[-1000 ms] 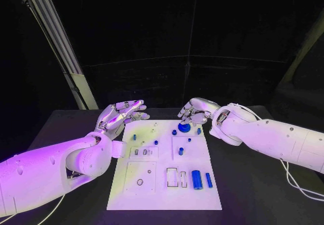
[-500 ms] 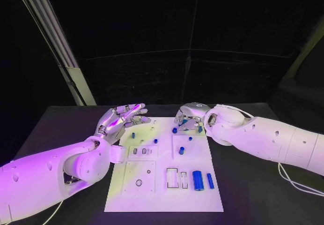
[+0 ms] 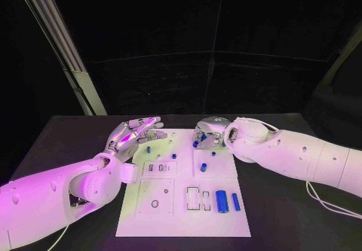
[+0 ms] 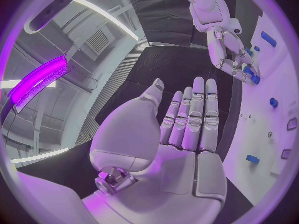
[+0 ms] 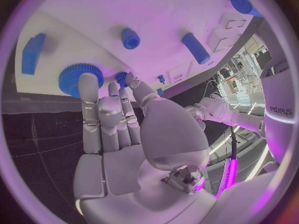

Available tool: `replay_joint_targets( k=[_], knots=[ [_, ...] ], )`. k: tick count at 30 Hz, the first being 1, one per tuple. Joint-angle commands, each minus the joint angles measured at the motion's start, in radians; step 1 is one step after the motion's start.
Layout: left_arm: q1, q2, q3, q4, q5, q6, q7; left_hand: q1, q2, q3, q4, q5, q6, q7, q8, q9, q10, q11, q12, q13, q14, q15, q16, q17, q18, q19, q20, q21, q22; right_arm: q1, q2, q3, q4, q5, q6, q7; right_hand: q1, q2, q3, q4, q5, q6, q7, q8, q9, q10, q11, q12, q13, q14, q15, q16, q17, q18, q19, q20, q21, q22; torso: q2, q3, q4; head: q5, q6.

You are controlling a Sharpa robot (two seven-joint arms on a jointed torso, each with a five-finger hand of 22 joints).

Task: Assemble the parts on the task board

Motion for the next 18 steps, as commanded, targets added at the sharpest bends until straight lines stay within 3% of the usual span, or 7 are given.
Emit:
replay_joint_targets(
  k=[1,11,18],
  knots=[
    [0.001,0.001,0.000,-0.002,0.000,0.018,-0.003,-0.003,0.004,-0.005,-0.003,-0.003,0.000,0.004,-0.005,-0.001,-0.004,0.006,-0.007,-0.001,0.002,0.006,-0.005,0.002,0.013,0.004,0.002,-0.005,-0.001,0.003,0.002,0.001,0.002,-0.013,0.013,0.011,-0.010,-0.001,0.008,0.000,-0.003,-0.002,0.003,-0.004,-0.001,-0.004,-0.002,-0.004,0.000,0.023,0.008,0.011,0.010,-0.009,0.011,0.000,0.011,0.012,0.005,0.0017,0.0000,0.002,-0.001],
    [0.001,0.003,-0.001,-0.010,0.000,0.018,-0.009,-0.004,0.005,-0.005,-0.003,-0.003,0.000,0.004,-0.006,-0.001,-0.004,0.006,-0.007,-0.001,0.002,0.006,-0.005,0.002,0.013,0.004,0.002,-0.006,-0.002,0.003,0.005,0.001,0.002,-0.013,0.019,0.010,-0.013,0.004,0.029,0.004,-0.001,0.003,0.005,-0.003,0.000,0.000,-0.002,-0.004,0.000,0.023,0.009,0.044,0.047,-0.014,0.018,0.002,0.047,0.054,0.008,0.0032,-0.0013,0.003,0.001],
    [0.001,0.004,-0.002,-0.012,0.000,0.019,-0.012,-0.004,0.005,-0.005,-0.003,-0.003,0.000,0.004,-0.006,-0.001,-0.004,0.006,-0.007,-0.001,0.002,0.006,-0.005,0.002,0.013,0.004,0.002,-0.006,-0.002,0.003,0.009,0.001,-0.003,-0.013,0.028,0.007,-0.002,0.029,0.078,0.005,-0.035,0.030,-0.001,0.004,0.003,0.031,-0.009,0.002,0.002,0.026,0.002,0.086,0.093,-0.022,0.034,0.001,0.098,0.120,0.009,0.0035,-0.0021,0.004,-0.004]
  ],
)
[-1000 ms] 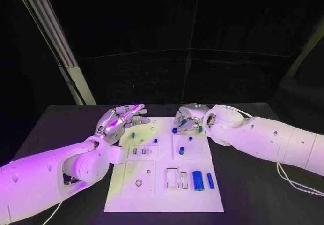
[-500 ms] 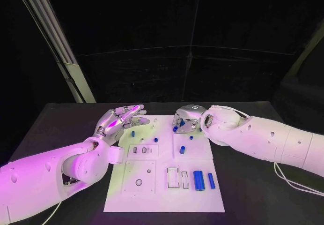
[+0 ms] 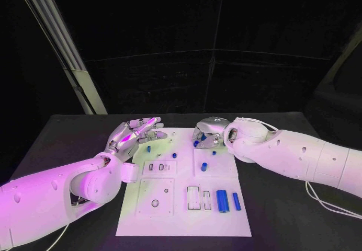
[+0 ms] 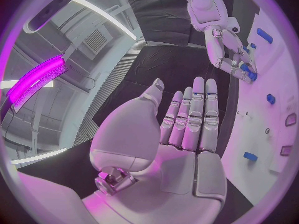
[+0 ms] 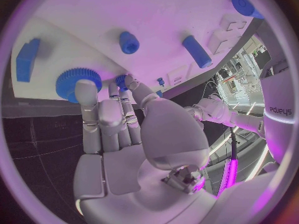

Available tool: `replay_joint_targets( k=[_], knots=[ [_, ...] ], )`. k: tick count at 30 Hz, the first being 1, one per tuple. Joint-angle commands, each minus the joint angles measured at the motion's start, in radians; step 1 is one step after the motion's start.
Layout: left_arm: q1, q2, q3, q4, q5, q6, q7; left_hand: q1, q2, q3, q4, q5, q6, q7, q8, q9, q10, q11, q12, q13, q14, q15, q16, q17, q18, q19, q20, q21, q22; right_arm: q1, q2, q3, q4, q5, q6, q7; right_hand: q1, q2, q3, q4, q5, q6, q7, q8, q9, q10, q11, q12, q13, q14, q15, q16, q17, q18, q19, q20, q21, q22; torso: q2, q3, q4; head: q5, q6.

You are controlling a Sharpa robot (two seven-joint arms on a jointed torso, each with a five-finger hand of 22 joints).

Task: Assemble the parts on the task board

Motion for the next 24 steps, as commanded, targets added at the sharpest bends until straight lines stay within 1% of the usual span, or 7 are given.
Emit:
replay_joint_targets(
  k=[1,4,7,13,17,21,24],
  knots=[
    [0.001,0.001,0.000,0.000,0.000,0.015,-0.001,-0.005,0.005,-0.005,-0.003,-0.003,0.000,0.004,-0.006,-0.001,0.000,0.003,-0.004,-0.001,0.002,0.006,-0.005,0.001,0.013,0.005,0.002,-0.006,-0.002,0.003,0.003,0.001,-0.002,-0.007,0.015,0.003,0.005,0.019,0.023,0.001,-0.024,0.017,-0.002,0.005,0.003,0.019,-0.003,0.003,0.002,0.026,0.001,0.015,0.016,-0.024,0.013,-0.001,0.021,0.027,0.001,0.0005,-0.0008,0.000,-0.002],
    [0.001,0.001,0.000,0.000,0.000,0.014,-0.002,-0.005,0.005,-0.006,-0.003,-0.003,0.000,0.004,-0.006,-0.001,0.000,0.003,-0.004,-0.001,0.002,0.006,-0.005,0.001,0.013,0.005,0.002,-0.006,-0.002,0.003,0.006,0.001,-0.002,-0.008,0.009,0.003,0.005,0.026,0.044,0.006,-0.035,0.033,-0.006,0.009,0.004,0.035,-0.007,0.004,0.003,0.024,-0.003,0.025,0.024,-0.026,0.016,-0.002,0.036,0.044,0.003,0.0005,-0.0013,0.001,-0.003],
    [0.001,0.001,0.000,-0.001,0.000,0.013,-0.002,-0.005,0.005,-0.006,-0.003,-0.003,0.000,0.004,-0.006,-0.001,0.000,0.003,-0.004,-0.001,0.002,0.006,-0.005,0.001,0.013,0.005,0.002,-0.006,-0.002,0.003,0.006,0.001,0.001,-0.008,-0.025,0.002,0.005,0.029,0.074,0.012,-0.043,0.048,-0.009,0.009,0.003,0.049,-0.011,0.001,0.004,0.021,-0.007,0.033,0.029,-0.027,0.014,-0.003,0.050,0.057,0.002,0.0004,-0.0012,0.002,-0.004],
    [0.001,-0.001,0.000,-0.001,0.000,0.013,-0.004,-0.005,0.006,-0.006,-0.003,-0.003,0.000,0.004,-0.006,-0.001,-0.001,0.003,-0.004,-0.001,0.002,0.006,-0.006,0.001,0.013,0.005,0.002,-0.006,-0.002,0.003,0.001,0.001,0.016,-0.002,-0.131,0.006,0.011,0.026,0.108,0.014,-0.047,0.064,-0.010,0.010,0.005,0.064,-0.014,0.001,0.005,0.018,-0.010,0.042,0.035,-0.028,0.014,-0.005,0.066,0.073,0.003,0.0015,-0.0022,0.007,-0.003],
    [0.001,-0.002,0.000,-0.003,0.000,0.013,-0.004,-0.006,0.007,-0.006,-0.003,-0.002,0.000,0.004,-0.007,-0.001,-0.001,0.003,-0.004,-0.001,0.002,0.006,-0.006,0.002,0.014,0.005,0.002,-0.006,-0.002,0.003,0.002,0.003,0.024,0.010,-0.195,0.005,0.012,0.018,0.120,0.013,-0.040,0.065,-0.010,0.007,0.004,0.064,-0.014,-0.001,0.005,0.017,-0.009,0.044,0.036,-0.029,0.013,-0.005,0.070,0.078,0.003,0.0004,-0.0030,0.009,0.001],
    [0.001,-0.001,0.000,-0.003,0.000,0.015,-0.005,-0.006,0.007,-0.006,-0.003,-0.002,0.000,0.004,-0.007,-0.001,-0.001,0.003,-0.004,-0.001,0.002,0.006,-0.006,0.002,0.014,0.005,0.002,-0.006,-0.002,0.007,0.015,0.005,0.012,0.015,-0.230,-0.003,0.009,0.013,0.124,0.015,-0.040,0.064,-0.008,0.005,0.004,0.063,-0.013,-0.002,0.005,0.017,-0.009,0.046,0.037,-0.029,0.012,-0.005,0.072,0.079,0.004,-0.0005,-0.0015,0.011,0.002],
    [0.001,0.000,0.000,-0.003,0.000,0.016,-0.005,-0.006,0.007,-0.006,-0.003,-0.002,0.000,0.004,-0.007,-0.001,-0.001,0.003,-0.004,-0.001,0.002,0.006,-0.006,0.002,0.014,0.005,0.002,-0.006,-0.002,0.011,0.032,0.007,-0.008,0.017,-0.247,-0.006,0.008,0.010,0.126,0.016,-0.041,0.064,-0.008,0.004,0.003,0.063,-0.013,-0.003,0.005,0.016,-0.008,0.047,0.037,-0.029,0.012,-0.004,0.073,0.080,0.006,0.0003,-0.0003,0.012,0.004]
  ],
)
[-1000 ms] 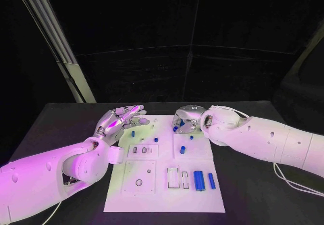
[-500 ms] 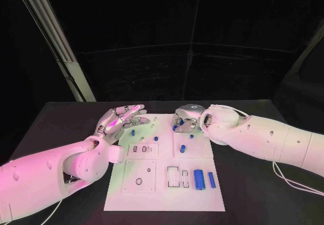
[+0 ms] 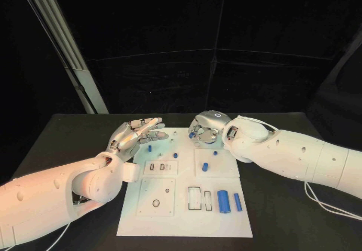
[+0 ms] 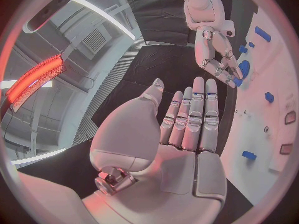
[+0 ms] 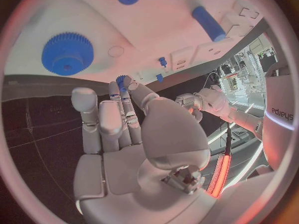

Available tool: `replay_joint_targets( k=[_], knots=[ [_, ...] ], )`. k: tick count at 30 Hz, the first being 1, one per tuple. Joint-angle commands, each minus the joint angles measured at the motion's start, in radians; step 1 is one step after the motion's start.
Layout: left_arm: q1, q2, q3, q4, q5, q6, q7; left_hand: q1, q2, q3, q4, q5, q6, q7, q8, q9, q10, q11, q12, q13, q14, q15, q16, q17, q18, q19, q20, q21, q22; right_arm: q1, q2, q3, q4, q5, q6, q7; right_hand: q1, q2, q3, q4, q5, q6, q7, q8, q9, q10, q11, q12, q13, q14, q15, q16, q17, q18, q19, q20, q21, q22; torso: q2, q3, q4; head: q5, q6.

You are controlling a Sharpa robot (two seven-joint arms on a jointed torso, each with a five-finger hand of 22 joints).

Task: Assemble the parts on the task board

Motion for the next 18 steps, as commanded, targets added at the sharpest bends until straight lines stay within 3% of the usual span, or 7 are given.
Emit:
replay_joint_targets(
  k=[1,7,9,18],
  knots=[
    [0.001,0.002,0.000,0.001,-0.001,0.015,0.002,-0.006,0.007,-0.003,0.000,-0.002,0.000,0.004,-0.007,-0.001,-0.001,0.003,-0.004,-0.001,0.002,0.006,-0.006,0.001,0.014,0.005,0.002,-0.006,-0.002,0.006,0.016,0.001,-0.020,0.010,-0.084,-0.004,0.003,-0.010,0.009,0.000,0.001,0.005,0.004,-0.002,0.001,0.006,0.002,0.001,0.000,0.012,-0.004,0.006,0.002,-0.013,0.001,-0.001,0.007,0.002,0.002,-0.0002,0.0022,0.002,0.002],
    [0.001,-0.003,0.000,0.004,-0.001,0.013,0.001,-0.006,0.008,-0.003,0.000,-0.002,0.000,0.004,-0.007,-0.001,-0.001,0.003,-0.005,-0.001,0.002,0.006,-0.007,0.001,0.014,0.005,0.002,-0.007,-0.002,0.016,0.058,0.002,-0.063,0.025,-0.087,0.011,0.002,-0.013,0.012,0.002,-0.002,0.004,0.004,-0.003,0.001,0.005,0.003,0.001,0.000,0.013,-0.004,0.008,0.004,-0.014,0.002,-0.001,0.009,0.004,0.006,-0.0008,0.0032,0.007,0.002],
    [0.001,-0.003,0.000,0.004,-0.001,0.013,0.001,-0.006,0.008,-0.003,0.000,-0.002,0.000,0.004,-0.007,-0.001,-0.001,0.003,-0.005,-0.001,0.002,0.006,-0.007,0.001,0.014,0.005,0.002,-0.007,-0.002,0.018,0.076,0.002,-0.077,0.026,-0.083,0.012,0.001,-0.014,0.013,0.003,-0.002,0.004,0.004,-0.004,0.000,0.004,0.003,0.001,0.000,0.013,-0.004,0.009,0.005,-0.014,0.002,0.000,0.009,0.005,0.008,0.0006,0.0028,0.009,0.002],
    [0.002,-0.001,0.000,0.008,-0.001,0.015,-0.002,-0.006,0.008,-0.003,-0.001,-0.002,0.000,0.004,-0.008,-0.001,-0.001,0.003,-0.005,-0.001,0.002,0.006,-0.007,0.001,0.014,0.005,0.002,-0.007,-0.002,0.023,0.136,0.002,-0.123,0.008,-0.032,-0.001,-0.003,-0.018,0.018,0.007,-0.006,0.002,0.005,-0.006,0.000,0.000,0.004,-0.001,-0.001,0.013,-0.003,0.011,0.006,-0.014,0.001,0.000,0.012,0.007,0.012,-0.0010,0.0049,0.014,0.003]
  ],
)
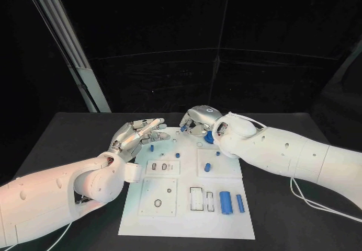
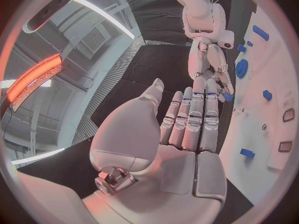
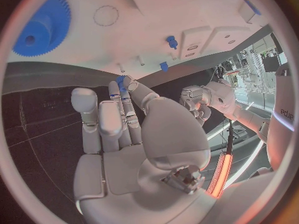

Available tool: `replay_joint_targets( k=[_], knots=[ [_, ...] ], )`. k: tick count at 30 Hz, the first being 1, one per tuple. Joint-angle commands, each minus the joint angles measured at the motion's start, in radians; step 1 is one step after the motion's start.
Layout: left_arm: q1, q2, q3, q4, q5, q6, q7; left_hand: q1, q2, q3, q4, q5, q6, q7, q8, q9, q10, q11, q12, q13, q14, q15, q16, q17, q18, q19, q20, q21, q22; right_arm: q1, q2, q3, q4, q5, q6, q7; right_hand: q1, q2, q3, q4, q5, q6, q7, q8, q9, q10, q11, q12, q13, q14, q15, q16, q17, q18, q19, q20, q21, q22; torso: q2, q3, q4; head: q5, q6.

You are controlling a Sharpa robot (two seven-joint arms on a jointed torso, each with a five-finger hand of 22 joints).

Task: Assemble the parts on the task board

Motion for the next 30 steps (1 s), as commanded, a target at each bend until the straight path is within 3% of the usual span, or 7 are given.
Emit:
replay_joint_targets(
  k=[1,11,22,30],
  knots=[
    [0.001,0.002,0.001,0.004,-0.001,0.013,0.002,-0.006,0.008,-0.003,-0.001,-0.002,0.000,0.004,-0.004,-0.002,-0.001,0.003,-0.005,-0.001,0.002,0.006,-0.007,0.002,0.014,0.005,0.002,-0.007,-0.001,0.004,0.016,0.001,-0.015,-0.011,0.027,-0.003,-0.001,-0.008,0.006,0.000,-0.006,0.001,0.004,-0.002,0.000,0.000,0.004,-0.001,0.000,0.013,-0.003,0.007,0.001,-0.014,0.001,0.000,0.005,0.002,0.004,-0.0017,0.0026,0.001,-0.001],
    [0.002,0.002,0.001,0.002,-0.001,0.009,0.005,-0.006,0.008,-0.004,-0.001,-0.002,0.000,0.004,-0.004,-0.001,-0.001,0.003,-0.005,-0.001,0.002,0.006,-0.007,0.002,0.014,0.005,0.002,-0.007,-0.001,0.005,0.049,0.001,-0.044,-0.030,0.070,-0.014,-0.005,-0.012,0.009,0.004,-0.008,0.000,0.004,-0.003,0.000,-0.001,0.005,-0.001,-0.001,0.013,-0.002,0.009,0.002,-0.014,0.000,0.001,0.005,0.001,0.007,-0.0015,0.0022,0.003,0.001],
    [0.002,0.001,0.001,0.003,-0.001,0.011,0.001,-0.006,0.008,-0.004,-0.001,-0.002,0.000,0.004,-0.004,-0.001,-0.001,0.003,-0.005,-0.001,0.002,0.006,-0.007,0.002,0.014,0.005,0.002,-0.007,-0.001,0.005,0.066,0.001,-0.061,-0.083,0.076,-0.058,-0.009,-0.018,0.015,0.011,-0.020,-0.002,0.004,-0.005,0.000,-0.003,0.005,0.000,-0.001,0.012,-0.002,0.011,0.002,-0.014,-0.002,0.002,0.007,0.001,0.010,0.0000,0.0004,0.002,0.003],
    [0.002,0.001,0.001,0.002,-0.001,0.014,-0.003,-0.005,0.009,-0.004,-0.002,-0.002,0.001,0.004,-0.004,-0.001,0.000,0.003,-0.005,-0.001,0.003,0.006,-0.008,0.002,0.014,0.006,0.002,-0.008,-0.002,0.005,0.078,0.001,-0.068,-0.118,0.050,-0.085,-0.010,-0.019,0.016,0.012,-0.019,-0.001,0.004,-0.004,0.000,-0.003,0.005,0.000,-0.001,0.012,-0.002,0.012,0.003,-0.014,-0.002,0.002,0.008,0.002,0.011,0.0008,0.0008,0.005,0.003]
  ],
)
